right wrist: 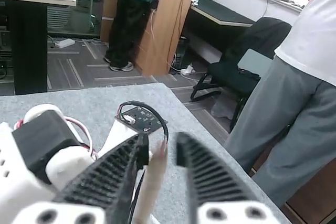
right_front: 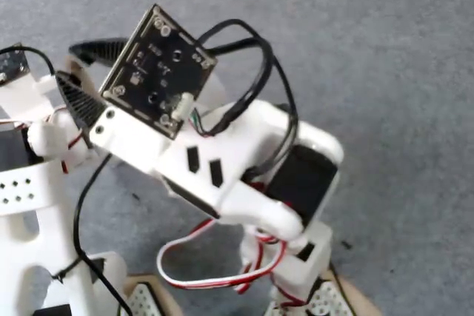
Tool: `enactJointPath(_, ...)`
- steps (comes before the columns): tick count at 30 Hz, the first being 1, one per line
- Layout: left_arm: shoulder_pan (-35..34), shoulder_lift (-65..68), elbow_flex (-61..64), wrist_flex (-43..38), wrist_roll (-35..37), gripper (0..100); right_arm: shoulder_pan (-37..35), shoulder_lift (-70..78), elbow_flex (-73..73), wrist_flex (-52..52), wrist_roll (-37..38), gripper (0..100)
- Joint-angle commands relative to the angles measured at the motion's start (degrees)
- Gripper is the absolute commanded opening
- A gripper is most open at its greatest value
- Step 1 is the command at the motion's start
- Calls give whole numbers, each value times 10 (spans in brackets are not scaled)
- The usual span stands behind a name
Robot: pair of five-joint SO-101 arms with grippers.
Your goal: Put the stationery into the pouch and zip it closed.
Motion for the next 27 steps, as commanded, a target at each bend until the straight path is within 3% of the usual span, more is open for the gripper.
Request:
enactJointPath(1,10,-2,-2,-11,4,29,-3,-1,-1,-1,4,187)
enactJointPath(15,10,-2,-6,-11,4,29,6,-5,-2,1,4,188)
enactJointPath(19,10,-2,-16,-8,4,29,83,-15,-21,2,2,188)
enactJointPath(27,10,-1,-29,-6,6,29,324,-10,-16,53,0,188)
